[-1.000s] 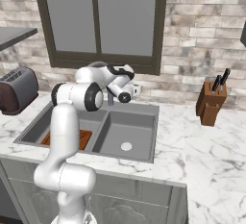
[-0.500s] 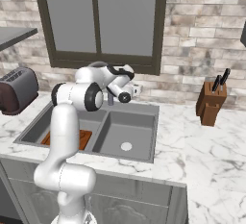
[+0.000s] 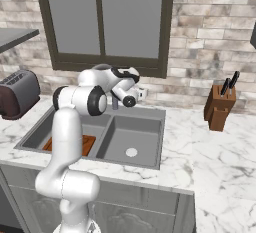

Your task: Turn on the sink faucet with hot water and rinse the cutting board for ten seconds, then turn off the faucet. Push the cutting board to reach the water if necessary.

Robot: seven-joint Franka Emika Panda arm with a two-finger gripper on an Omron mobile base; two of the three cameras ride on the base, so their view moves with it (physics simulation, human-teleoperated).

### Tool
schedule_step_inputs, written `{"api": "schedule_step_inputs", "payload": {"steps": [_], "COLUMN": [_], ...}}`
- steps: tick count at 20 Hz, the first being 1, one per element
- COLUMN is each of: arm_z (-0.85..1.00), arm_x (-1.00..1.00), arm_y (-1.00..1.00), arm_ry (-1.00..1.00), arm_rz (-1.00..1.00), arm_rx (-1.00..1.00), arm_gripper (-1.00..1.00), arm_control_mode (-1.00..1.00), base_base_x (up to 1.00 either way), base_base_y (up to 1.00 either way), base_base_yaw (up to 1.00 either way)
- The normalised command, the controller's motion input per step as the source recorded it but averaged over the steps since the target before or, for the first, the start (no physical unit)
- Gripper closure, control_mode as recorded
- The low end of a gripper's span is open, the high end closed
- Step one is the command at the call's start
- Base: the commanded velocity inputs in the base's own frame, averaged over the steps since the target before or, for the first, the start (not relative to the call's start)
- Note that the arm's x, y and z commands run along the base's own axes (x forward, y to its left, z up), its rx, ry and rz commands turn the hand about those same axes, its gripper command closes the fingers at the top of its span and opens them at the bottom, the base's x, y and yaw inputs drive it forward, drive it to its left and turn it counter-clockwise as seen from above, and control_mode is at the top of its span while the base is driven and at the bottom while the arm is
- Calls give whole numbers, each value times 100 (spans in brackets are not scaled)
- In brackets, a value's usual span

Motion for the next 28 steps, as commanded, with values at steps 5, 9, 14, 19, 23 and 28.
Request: {"api": "schedule_step_inputs", "payload": {"steps": [5,9,14,19,23,28], "arm_z": [0,0,0,0,0,0], "arm_x": [-17,-21,-23,-23,-21,-18], "arm_y": [-15,-15,-16,-17,-18,-17], "arm_ry": [0,0,0,0,0,0], "arm_rz": [0,0,0,0,0,0], "arm_rx": [0,0,0,0,0,0], "arm_gripper": [-100,-100,-100,-100,-100,-100], "arm_control_mode": [-100,-100,-100,-100,-100,-100], "base_base_x": [0,0,0,0,0,0], "base_base_y": [0,0,0,0,0,0], "base_base_yaw": [0,0,0,0,0,0]}}
